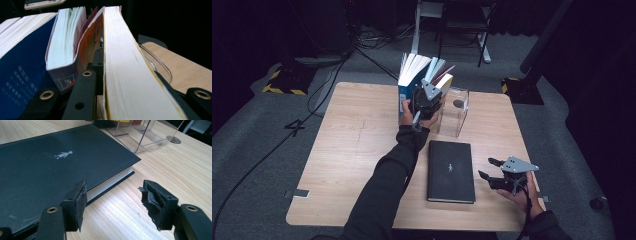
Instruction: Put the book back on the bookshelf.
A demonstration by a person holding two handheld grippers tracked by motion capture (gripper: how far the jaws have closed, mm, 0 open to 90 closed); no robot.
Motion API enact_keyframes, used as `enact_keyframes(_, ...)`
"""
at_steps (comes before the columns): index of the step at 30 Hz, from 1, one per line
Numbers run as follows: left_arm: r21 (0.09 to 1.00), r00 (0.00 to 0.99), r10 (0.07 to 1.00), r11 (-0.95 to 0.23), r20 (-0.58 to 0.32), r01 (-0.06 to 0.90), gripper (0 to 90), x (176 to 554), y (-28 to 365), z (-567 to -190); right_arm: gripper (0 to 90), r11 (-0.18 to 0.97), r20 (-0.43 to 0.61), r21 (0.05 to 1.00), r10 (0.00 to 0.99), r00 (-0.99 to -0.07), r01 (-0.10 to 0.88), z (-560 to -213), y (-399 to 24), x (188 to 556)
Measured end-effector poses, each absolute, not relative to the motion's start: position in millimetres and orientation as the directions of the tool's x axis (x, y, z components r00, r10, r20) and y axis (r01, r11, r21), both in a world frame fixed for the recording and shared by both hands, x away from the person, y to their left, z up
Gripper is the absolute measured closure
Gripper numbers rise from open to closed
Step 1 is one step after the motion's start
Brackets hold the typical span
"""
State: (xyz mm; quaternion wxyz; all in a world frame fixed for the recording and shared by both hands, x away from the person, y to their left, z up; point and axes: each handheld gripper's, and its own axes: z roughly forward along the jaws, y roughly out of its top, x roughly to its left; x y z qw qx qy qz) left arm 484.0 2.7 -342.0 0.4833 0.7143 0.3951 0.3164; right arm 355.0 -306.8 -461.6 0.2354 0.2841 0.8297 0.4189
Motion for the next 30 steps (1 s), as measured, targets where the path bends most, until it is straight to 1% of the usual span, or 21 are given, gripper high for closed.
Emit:
enact_keyframes(4,0.947,0.430,0.901,-0.180,0.051,0.265,74.9,493,-7,-346,37.5,0.490,-0.154,0.828,0.667,-0.729,0.273,-462,-306,355)
enact_keyframes(7,0.949,0.400,0.915,-0.177,0.061,0.261,74.9,495,-16,-348,37.5,0.488,-0.154,0.829,0.667,-0.729,0.272,-461,-307,355)
enact_keyframes(10,0.956,0.366,0.929,-0.150,0.050,0.251,74.9,498,-24,-352,37.5,0.486,-0.151,0.832,0.664,-0.732,0.269,-461,-307,355)
enact_keyframes(13,0.959,0.352,0.935,-0.140,0.046,0.246,74.9,502,-32,-355,37.5,0.486,-0.150,0.832,0.663,-0.734,0.269,-461,-307,355)
enact_keyframes(18,0.969,0.323,0.947,-0.078,-0.002,0.236,74.8,510,-36,-363,37.5,0.488,-0.153,0.832,0.659,-0.737,0.265,-461,-306,355)
enact_keyframes(23,0.976,0.305,0.952,-0.081,0.016,0.204,74.8,514,-37,-371,37.5,0.475,-0.140,0.839,0.662,-0.736,0.267,-460,-308,355)
enact_keyframes(27,0.973,0.300,0.954,-0.059,-0.011,0.225,74.7,516,-37,-380,37.5,0.474,-0.139,0.838,0.664,-0.735,0.270,-460,-308,356)
enact_keyframes(30,0.976,0.304,0.952,-0.056,-0.011,0.209,74.5,515,-36,-386,37.5,0.479,-0.147,0.837,0.662,-0.735,0.265,-460,-308,356)
